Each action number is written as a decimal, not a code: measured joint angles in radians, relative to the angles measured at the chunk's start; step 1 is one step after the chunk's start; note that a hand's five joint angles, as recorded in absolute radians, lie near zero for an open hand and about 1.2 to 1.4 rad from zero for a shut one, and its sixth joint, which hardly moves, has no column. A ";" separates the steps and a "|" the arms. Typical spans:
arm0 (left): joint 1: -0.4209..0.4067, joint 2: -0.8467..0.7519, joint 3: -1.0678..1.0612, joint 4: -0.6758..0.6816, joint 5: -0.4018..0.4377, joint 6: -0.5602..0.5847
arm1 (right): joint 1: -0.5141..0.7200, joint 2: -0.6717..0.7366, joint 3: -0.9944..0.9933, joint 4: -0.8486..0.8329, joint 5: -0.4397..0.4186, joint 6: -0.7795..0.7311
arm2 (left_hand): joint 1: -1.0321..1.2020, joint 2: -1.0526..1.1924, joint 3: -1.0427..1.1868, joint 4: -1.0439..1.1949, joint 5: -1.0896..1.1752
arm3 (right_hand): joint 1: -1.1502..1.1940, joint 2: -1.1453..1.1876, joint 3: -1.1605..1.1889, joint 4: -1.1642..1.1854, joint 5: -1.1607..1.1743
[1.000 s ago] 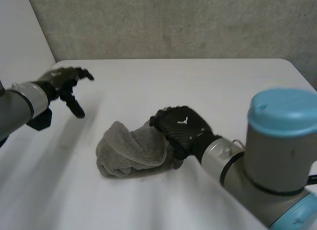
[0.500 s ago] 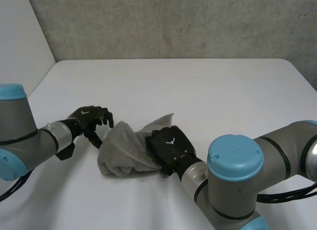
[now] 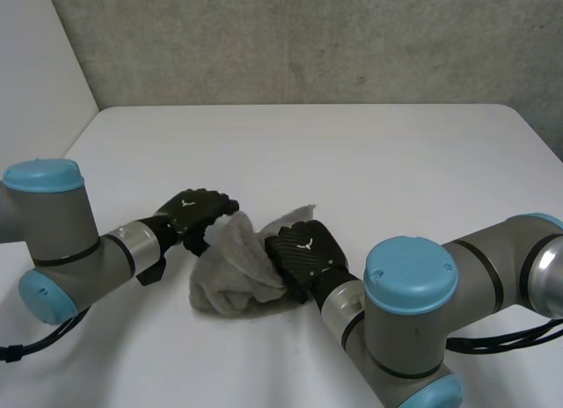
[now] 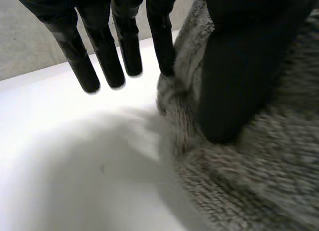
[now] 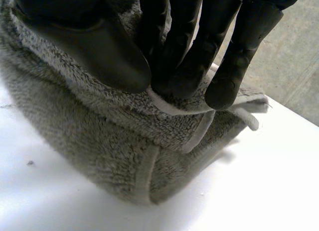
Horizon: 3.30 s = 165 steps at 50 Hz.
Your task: Fold the towel.
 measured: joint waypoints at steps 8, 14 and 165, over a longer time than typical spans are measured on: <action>0.001 -0.002 0.009 0.001 0.008 -0.004 | -0.056 -0.044 0.021 0.010 -0.009 -0.003 | -0.199 -0.200 -0.201 -0.199 -0.204 | 0.001 0.000 0.000 0.000 0.000; -0.007 0.001 0.005 0.001 0.005 -0.007 | -0.149 -0.110 0.075 0.016 -0.037 -0.027 | -0.210 -0.209 -0.208 -0.207 -0.215 | 0.001 0.000 0.000 0.000 0.000; 0.013 0.190 -0.288 0.215 -0.072 0.064 | -0.493 -0.131 0.142 0.128 -0.179 -0.247 | 0.064 0.064 0.063 0.064 0.058 | 0.007 0.010 0.000 0.003 0.009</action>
